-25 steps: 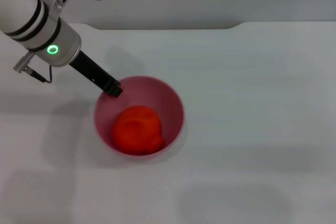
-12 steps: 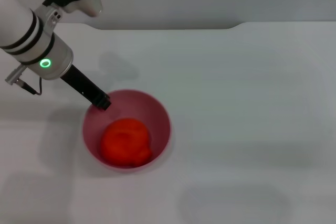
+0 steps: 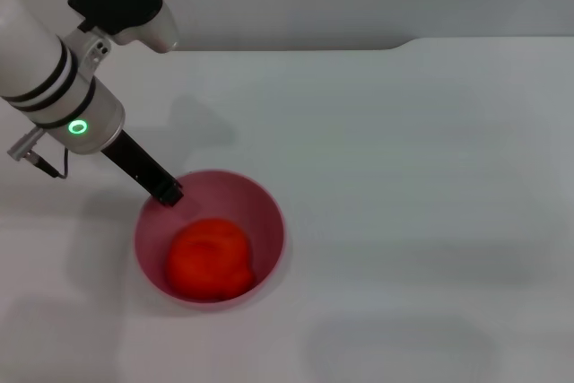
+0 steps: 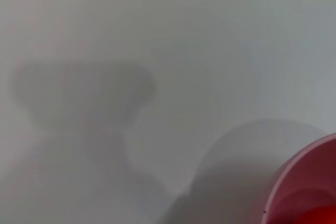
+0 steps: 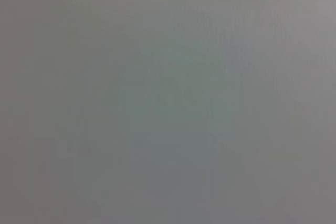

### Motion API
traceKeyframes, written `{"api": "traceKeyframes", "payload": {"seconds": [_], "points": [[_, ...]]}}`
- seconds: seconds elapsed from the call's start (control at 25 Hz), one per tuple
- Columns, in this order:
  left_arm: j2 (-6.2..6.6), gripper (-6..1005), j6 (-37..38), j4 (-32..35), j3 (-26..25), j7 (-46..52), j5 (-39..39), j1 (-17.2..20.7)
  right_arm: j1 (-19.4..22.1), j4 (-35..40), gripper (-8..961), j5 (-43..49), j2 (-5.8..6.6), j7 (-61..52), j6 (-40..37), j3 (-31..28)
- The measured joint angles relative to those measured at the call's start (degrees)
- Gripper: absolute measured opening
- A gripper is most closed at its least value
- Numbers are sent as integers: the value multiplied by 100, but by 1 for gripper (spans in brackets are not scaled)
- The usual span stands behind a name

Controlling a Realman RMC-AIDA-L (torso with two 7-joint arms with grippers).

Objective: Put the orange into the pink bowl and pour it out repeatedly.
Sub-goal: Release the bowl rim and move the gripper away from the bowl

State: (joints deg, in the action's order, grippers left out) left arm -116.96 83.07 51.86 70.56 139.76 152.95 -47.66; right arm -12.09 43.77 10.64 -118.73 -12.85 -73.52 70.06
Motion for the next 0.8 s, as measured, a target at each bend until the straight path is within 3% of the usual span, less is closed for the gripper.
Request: {"api": "traceKeyframes", "payload": {"seconds": [0.68,0.8], "points": [[-4,64,-111,14,30,101,27,-85,1,-1,641,-28,0,-12,-8,48],[-19,142,-107,24,110,112,50,-86,6,0,641,-32,0,-15,-9,43]]}}
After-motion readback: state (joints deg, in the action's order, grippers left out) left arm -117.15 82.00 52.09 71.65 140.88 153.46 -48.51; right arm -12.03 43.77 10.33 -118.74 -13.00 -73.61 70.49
